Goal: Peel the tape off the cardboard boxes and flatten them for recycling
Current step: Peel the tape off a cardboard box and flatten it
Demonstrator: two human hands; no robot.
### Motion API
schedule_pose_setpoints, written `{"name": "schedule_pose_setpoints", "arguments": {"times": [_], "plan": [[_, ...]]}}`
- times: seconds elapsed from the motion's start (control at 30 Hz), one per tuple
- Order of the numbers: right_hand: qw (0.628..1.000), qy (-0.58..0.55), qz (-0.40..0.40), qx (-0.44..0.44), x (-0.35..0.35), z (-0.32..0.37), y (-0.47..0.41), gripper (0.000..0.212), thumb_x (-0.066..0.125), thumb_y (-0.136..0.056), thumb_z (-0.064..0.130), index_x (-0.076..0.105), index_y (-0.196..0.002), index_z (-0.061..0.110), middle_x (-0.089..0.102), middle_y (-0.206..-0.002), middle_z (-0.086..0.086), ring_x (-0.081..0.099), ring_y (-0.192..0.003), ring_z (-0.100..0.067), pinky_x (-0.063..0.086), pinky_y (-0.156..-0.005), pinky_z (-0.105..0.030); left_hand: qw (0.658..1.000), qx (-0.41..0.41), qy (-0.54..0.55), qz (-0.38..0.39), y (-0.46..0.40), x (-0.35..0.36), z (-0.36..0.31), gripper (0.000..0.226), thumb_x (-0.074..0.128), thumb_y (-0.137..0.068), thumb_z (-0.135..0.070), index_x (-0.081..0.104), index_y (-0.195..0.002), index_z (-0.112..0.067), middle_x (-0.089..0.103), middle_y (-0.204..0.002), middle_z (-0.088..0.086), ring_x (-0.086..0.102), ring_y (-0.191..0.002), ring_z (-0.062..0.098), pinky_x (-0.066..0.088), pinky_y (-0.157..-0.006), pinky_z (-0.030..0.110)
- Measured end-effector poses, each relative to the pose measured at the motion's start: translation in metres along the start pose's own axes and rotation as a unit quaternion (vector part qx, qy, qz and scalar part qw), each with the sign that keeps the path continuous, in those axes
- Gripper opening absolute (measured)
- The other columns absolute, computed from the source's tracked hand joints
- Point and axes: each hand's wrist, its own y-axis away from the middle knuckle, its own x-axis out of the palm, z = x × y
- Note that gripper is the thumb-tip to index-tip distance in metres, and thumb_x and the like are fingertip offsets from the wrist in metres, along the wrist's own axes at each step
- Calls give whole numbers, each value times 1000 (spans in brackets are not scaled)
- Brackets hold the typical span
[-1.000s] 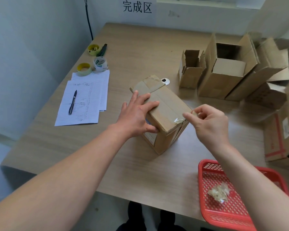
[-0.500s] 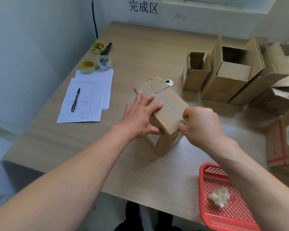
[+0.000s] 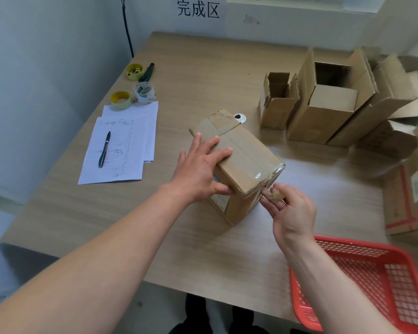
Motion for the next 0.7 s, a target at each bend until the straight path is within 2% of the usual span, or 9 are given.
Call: {"name": "schedule_pose_setpoints", "arguments": {"times": [0.1,0.2,0.27,0.33,0.4,0.47,0.57,0.63,0.7], "plan": [[993,112,17,-37,1,7,-6,23,67,-94,23,63,-80,6,67,-64,-1,70,-68,-22,56,-60,-32,1000,2,-3,-3,-1,1,1,102,85,-61,-58,35,-149,-43,14,-163,-8,-10,-152,22,16,-117,61],[950,301,34,-76,8,14,-13,44,76,-84,44,65,-72,3,69,-62,-1,74,-68,-24,59,-63,-41,1000,3,-7,-4,-1,0,1,102,85,-61,-59,35,-149,-43,13,-163,-8,-10,-152,22,16,-116,60],[912,394,32,-105,12,16,-17,50,75,-81,51,67,-71,2,71,-61,-1,73,-66,-21,61,-71,-49,1000,2,-8,-2,-1,1,0,102,85,-61,-59,35,-149,-44,13,-163,-8,-10,-152,21,15,-116,60],[896,421,38,-139,11,16,-18,46,67,-84,50,67,-65,7,70,-59,0,72,-68,-23,59,-73,-53,1000,3,-7,-2,0,1,0,102,85,-61,-60,35,-149,-44,13,-163,-8,-11,-152,22,14,-116,61],[895,408,55,-172,7,12,-15,42,60,-87,43,64,-63,9,69,-60,0,72,-70,-25,58,-71,-54,1000,3,-7,0,1,0,1,102,84,-62,-60,35,-149,-44,13,-164,-8,-11,-152,22,13,-116,61],[920,348,49,-171,2,7,-10,39,59,-93,31,61,-60,10,67,-59,0,72,-70,-25,59,-68,-49,1000,2,-5,1,0,0,2,102,84,-62,-60,34,-149,-44,12,-164,-8,-11,-152,22,13,-117,61],[986,154,13,-62,-7,-2,-5,33,62,-94,5,52,-62,7,64,-64,-6,70,-72,-23,58,-64,-36,1000,2,-4,1,-3,-1,1,103,84,-61,-60,34,-149,-43,13,-163,-8,-11,-152,21,14,-117,62],[996,93,-4,-14,-15,-6,-3,28,66,-88,-1,51,-66,7,62,-76,-18,68,-77,-26,58,-62,-32,1000,3,-3,1,-4,0,0,103,84,-61,-60,34,-149,-43,13,-163,-8,-11,-152,21,14,-117,63],[997,76,-13,-2,-19,-6,-4,31,67,-84,-6,47,-66,10,57,-77,-21,67,-79,-29,57,-57,-30,1000,5,-7,1,-3,0,0,102,84,-62,-60,34,-149,-43,13,-163,-8,-11,-152,22,15,-117,62]]}}
